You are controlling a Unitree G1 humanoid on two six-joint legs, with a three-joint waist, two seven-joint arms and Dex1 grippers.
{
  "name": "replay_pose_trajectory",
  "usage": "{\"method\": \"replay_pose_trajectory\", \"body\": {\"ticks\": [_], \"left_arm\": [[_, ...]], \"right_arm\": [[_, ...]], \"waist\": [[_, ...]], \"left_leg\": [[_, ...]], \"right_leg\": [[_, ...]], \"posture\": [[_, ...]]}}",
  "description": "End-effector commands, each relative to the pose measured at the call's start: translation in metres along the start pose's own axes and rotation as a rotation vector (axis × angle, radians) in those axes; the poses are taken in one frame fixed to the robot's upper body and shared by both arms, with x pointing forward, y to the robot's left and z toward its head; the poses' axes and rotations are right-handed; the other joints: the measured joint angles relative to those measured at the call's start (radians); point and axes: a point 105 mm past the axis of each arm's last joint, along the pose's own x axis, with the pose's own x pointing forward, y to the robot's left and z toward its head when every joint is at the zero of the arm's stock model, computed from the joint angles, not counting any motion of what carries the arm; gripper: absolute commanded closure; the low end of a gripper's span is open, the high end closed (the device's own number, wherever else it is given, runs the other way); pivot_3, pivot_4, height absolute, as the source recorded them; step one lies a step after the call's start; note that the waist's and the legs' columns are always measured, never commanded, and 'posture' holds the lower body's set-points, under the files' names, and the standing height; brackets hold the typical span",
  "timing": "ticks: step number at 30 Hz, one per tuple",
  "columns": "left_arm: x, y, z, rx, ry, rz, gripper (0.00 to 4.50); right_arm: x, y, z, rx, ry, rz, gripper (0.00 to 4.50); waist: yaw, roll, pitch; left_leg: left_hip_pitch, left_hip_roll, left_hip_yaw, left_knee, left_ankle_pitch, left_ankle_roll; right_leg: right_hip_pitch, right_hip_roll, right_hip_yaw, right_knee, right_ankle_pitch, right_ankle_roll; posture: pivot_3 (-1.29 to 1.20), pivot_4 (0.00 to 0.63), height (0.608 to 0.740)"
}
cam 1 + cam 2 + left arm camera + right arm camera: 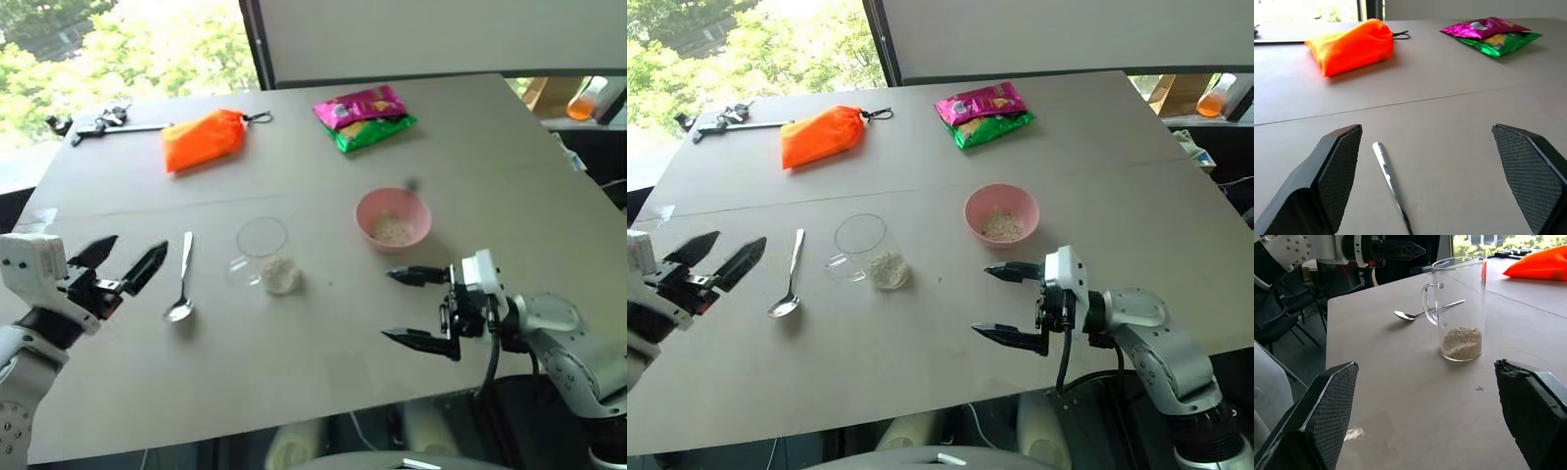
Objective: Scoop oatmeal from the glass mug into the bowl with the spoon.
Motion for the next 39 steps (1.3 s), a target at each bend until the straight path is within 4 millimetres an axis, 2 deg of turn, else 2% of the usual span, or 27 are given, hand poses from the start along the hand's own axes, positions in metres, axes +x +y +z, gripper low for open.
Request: {"method": "replay_pose_trajectory", "body": {"ticks": [1, 6, 12, 17, 21, 27, 28, 31, 33, 37, 39], "left_arm": [[0.013, -0.001, -0.02, 0.053, 0.072, 0.016, 0.07], [0.028, 0.005, -0.056, 0.071, 0.2, 0.052, 0.07], [0.043, 0.005, -0.074, 0.078, 0.258, 0.071, 0.07], [0.047, -0.001, -0.09, 0.028, 0.34, 0.039, 0.07], [0.038, -0.004, -0.11, -0.017, 0.452, 0.001, 1.25], [0.007, 0.0, -0.126, -0.102, 0.566, 0.024, 4.05], [0.003, 0.001, -0.128, -0.11, 0.576, 0.028, 4.4], [-0.019, -0.001, -0.134, -0.153, 0.585, 0.046, 4.4], [-0.026, -0.001, -0.134, -0.195, 0.532, 0.059, 4.4], [-0.039, -0.007, -0.122, -0.233, 0.306, 0.007, 4.4], [-0.05, -0.009, -0.121, -0.229, 0.247, 0.015, 4.4]], "right_arm": [[0.005, 0.002, 0.01, -0.054, -0.009, 0.002, 0.0], [0.006, 0.004, 0.012, -0.074, -0.001, -0.001, 0.0], [0.007, 0.006, 0.012, -0.073, -0.003, -0.03, 0.0], [0.007, 0.005, 0.013, -0.075, -0.007, -0.043, 0.0], [0.007, 0.005, 0.013, -0.074, -0.007, -0.044, 0.0], [0.007, 0.005, 0.011, -0.072, -0.007, -0.044, 0.0], [0.007, 0.005, 0.011, -0.071, -0.007, -0.043, 0.0], [0.009, 0.006, 0.011, -0.07, -0.012, -0.037, 0.0], [0.01, 0.005, 0.011, -0.069, -0.015, -0.035, 0.0], [0.012, 0.004, 0.011, -0.068, -0.018, -0.022, 0.0], [0.012, 0.004, 0.011, -0.069, -0.018, -0.016, 0.0]], "waist": [[0.0, 0.0, 0.0], [0.004, -0.001, -0.001], [0.004, -0.001, -0.001], [0.003, -0.001, -0.001], [0.003, 0.001, -0.002], [-0.007, 0.009, -0.007], [-0.008, 0.01, -0.008], [-0.02, 0.012, -0.01], [-0.026, 0.014, -0.012], [-0.025, 0.015, -0.013], [-0.024, 0.014, -0.013]], "left_leg": [[0.0, 0.0, 0.001, 0.0, 0.0, 0.0], [-0.004, 0.0, 0.0, 0.0, 0.0, 0.0], [-0.006, 0.0, 0.001, 0.0, 0.001, -0.002], [-0.008, 0.0, 0.0, 0.002, 0.001, -0.002], [-0.008, -0.001, 0.0, 0.004, 0.001, -0.002], [-0.006, -0.001, 0.003, 0.004, 0.001, -0.002], [-0.006, -0.001, 0.003, 0.004, 0.001, -0.002], [-0.005, -0.001, 0.003, 0.004, 0.001, -0.002], [-0.004, 0.0, 0.006, 0.002, 0.001, -0.001], [0.0, 0.0, 0.008, 0.001, -0.002, 0.003], [0.0, 0.0, 0.008, 0.001, -0.002, 0.003]], "right_leg": [[-0.001, 0.0, 0.001, 0.0, 0.0, 0.0], [-0.005, -0.001, 0.001, 0.002, 0.0, 0.0], [-0.009, -0.001, 0.002, 0.008, 0.0, 0.0], [-0.01, -0.001, 0.003, 0.01, 0.0, -0.001], [-0.01, -0.001, 0.003, 0.012, 0.0, -0.001], [-0.01, -0.001, 0.005, 0.012, 0.0, 0.0], [-0.01, -0.001, 0.006, 0.012, 0.0, 0.0], [-0.01, -0.001, 0.007, 0.013, 0.0, 0.0], [-0.01, -0.001, 0.011, 0.013, 0.0, 0.0], [-0.008, -0.001, 0.013, 0.013, 0.0, 0.0], [-0.008, -0.002, 0.013, 0.012, 0.0, 0.0]], "posture": [[0.0, 0.15, 0.74], [0.0, 0.15, 0.74], [0.0, 0.15, 0.74], [0.0, 0.15, 0.74], [0.0, 0.15, 0.74], [0.0, 0.15, 0.74], [0.0, 0.15, 0.74], [0.0, 0.15, 0.74], [0.0, 0.15, 0.74], [0.0, 0.15, 0.74], [0.0, 0.15, 0.74]]}}
